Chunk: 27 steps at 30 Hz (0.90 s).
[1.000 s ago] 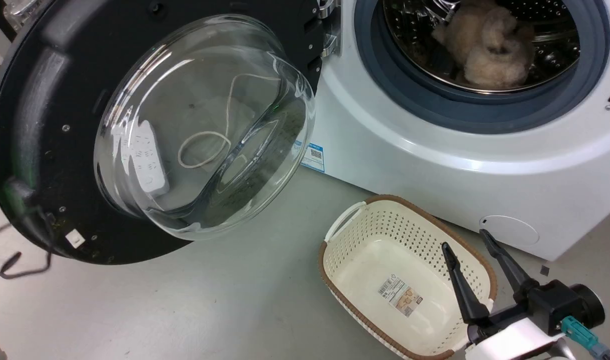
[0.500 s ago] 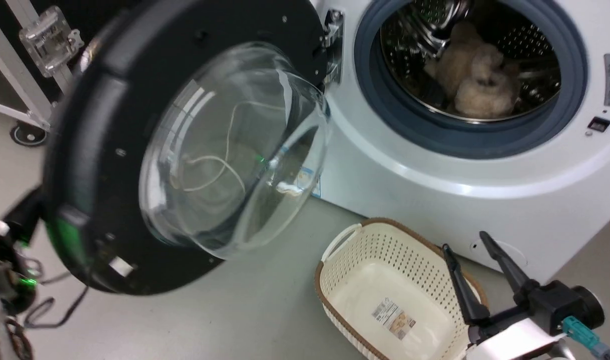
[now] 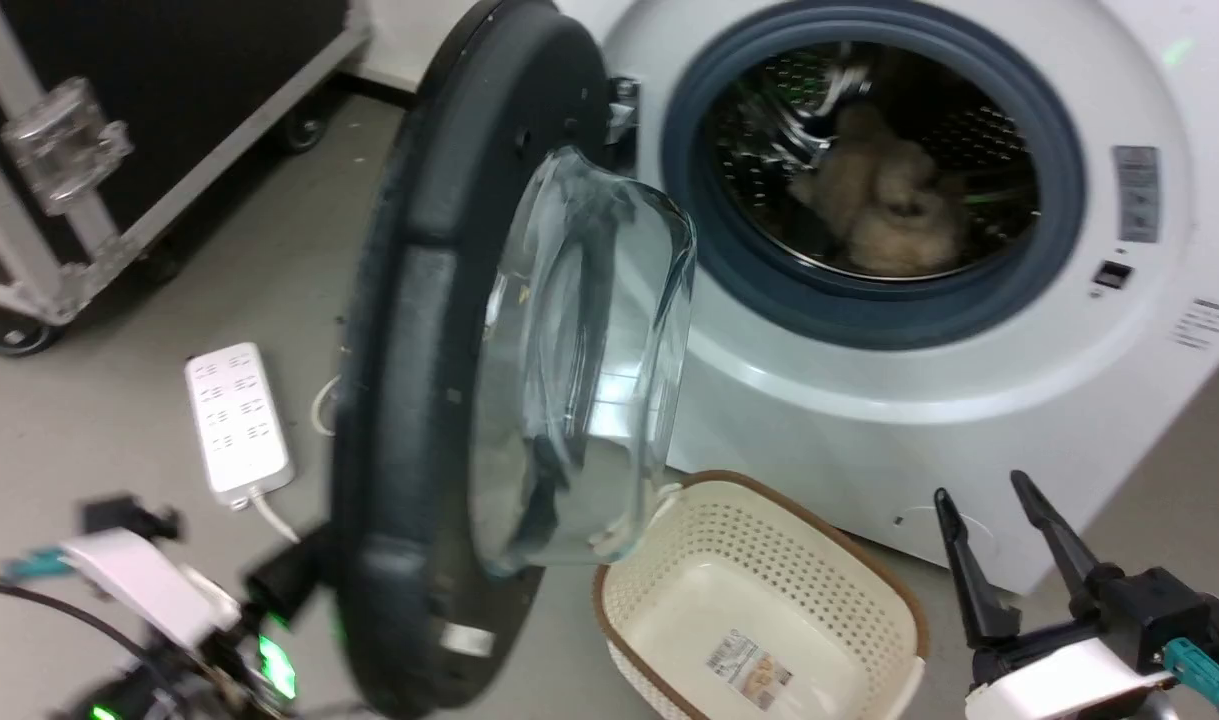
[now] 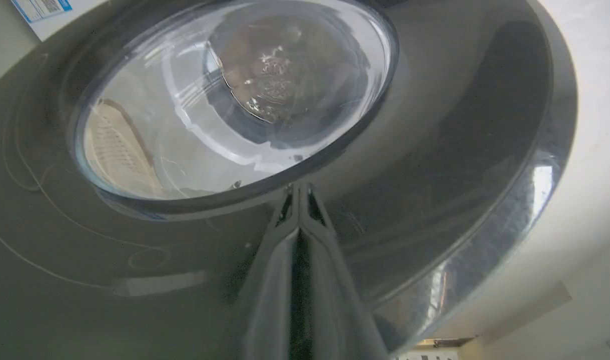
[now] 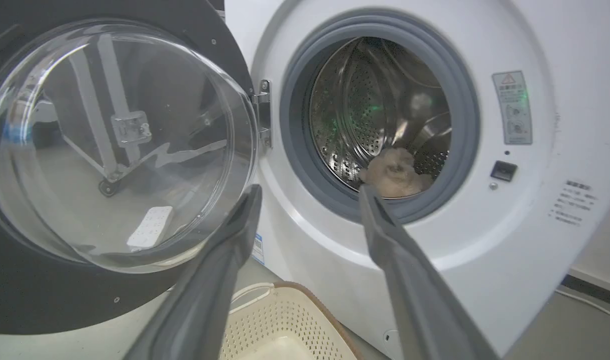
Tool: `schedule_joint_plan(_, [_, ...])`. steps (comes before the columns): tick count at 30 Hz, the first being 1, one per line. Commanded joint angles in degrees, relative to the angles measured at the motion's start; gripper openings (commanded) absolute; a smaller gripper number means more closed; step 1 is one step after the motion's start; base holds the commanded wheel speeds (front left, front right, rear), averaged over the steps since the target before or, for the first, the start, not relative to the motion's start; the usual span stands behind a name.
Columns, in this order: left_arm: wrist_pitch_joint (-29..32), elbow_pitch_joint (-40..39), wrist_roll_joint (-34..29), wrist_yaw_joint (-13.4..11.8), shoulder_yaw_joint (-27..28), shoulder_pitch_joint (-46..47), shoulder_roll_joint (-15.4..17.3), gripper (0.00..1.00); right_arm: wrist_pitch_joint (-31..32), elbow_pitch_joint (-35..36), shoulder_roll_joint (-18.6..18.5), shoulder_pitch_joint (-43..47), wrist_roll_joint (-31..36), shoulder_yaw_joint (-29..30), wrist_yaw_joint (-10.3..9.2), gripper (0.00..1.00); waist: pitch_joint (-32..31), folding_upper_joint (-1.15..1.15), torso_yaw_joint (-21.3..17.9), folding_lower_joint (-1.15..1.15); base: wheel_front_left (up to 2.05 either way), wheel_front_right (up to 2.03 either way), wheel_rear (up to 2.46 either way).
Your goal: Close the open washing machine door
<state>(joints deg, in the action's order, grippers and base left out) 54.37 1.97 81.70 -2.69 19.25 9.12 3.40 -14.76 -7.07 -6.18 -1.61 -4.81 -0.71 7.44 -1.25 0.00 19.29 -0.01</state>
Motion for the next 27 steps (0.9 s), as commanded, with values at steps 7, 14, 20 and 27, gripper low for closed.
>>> schedule_joint_plan(7, [-10.9,-9.3,12.6,-2.1,-20.8,-9.0,-0.5,0.0,-0.2,0.5,-1.4,-0.2,0.5,2.3,0.05,1.0,3.3,0.0,-8.2,0.01,0.0,0.0,0.0])
schedule_joint_plan(14, [-19.4,-5.2,16.3,0.1,-29.9,-6.1,-0.5,0.0,-0.2,0.8,-2.7,-2.0,-0.3,2.2,0.05,1.0,7.2,0.0,-17.3,0.01,0.0,0.0,0.0])
schedule_joint_plan(20, [-30.1,2.2,17.5,2.9,-34.9,1.8,-0.5,0.0,-0.2,1.4,-3.8,-3.2,-1.4,3.6,0.05,1.0,11.4,0.0,-25.3,0.01,0.0,0.0,0.0])
schedule_joint_plan(27, [-41.4,9.8,22.1,5.8,-38.6,12.3,-0.5,0.0,-0.2,1.5,-2.8,-4.5,-2.6,4.2,0.05,1.0,15.8,0.0,-32.5,0.01,0.0,0.0,0.0])
